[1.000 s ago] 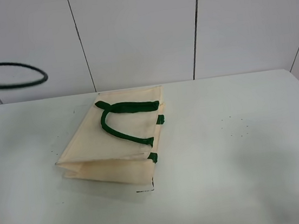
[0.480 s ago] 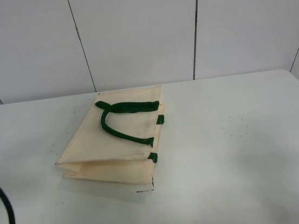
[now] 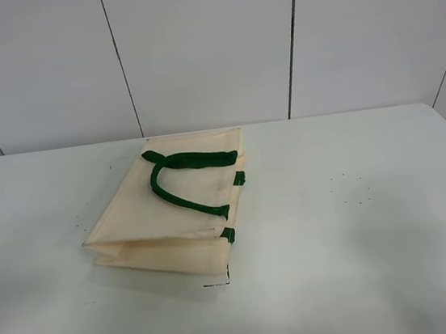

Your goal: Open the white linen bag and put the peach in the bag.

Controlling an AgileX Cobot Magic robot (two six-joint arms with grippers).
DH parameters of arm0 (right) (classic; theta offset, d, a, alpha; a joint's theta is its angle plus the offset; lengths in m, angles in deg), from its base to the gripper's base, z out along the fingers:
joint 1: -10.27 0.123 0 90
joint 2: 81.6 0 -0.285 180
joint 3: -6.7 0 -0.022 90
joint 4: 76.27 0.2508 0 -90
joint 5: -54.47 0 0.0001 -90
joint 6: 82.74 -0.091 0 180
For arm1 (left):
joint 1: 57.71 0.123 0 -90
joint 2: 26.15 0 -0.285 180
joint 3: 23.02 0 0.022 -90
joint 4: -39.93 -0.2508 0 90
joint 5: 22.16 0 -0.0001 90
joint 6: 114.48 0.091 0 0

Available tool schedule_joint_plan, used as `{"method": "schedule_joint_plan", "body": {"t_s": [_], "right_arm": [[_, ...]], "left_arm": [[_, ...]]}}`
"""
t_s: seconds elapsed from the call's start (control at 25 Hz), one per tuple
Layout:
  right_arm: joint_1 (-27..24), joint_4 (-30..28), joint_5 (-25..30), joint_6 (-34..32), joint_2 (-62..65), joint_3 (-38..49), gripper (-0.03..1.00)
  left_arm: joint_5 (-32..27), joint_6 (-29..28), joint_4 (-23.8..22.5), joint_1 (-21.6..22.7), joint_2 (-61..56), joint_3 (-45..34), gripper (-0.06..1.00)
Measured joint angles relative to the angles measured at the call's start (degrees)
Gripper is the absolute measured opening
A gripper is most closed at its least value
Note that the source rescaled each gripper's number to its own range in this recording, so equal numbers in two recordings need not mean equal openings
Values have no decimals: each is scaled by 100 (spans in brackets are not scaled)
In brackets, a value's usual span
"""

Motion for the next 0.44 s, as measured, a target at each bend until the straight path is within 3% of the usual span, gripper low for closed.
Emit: {"method": "schedule_joint_plan", "body": {"t_s": [0.44], "right_arm": [[0, 0, 0, 0, 0, 0, 100]], "left_arm": [[0, 0, 3, 0, -110, -11, 100]]}}
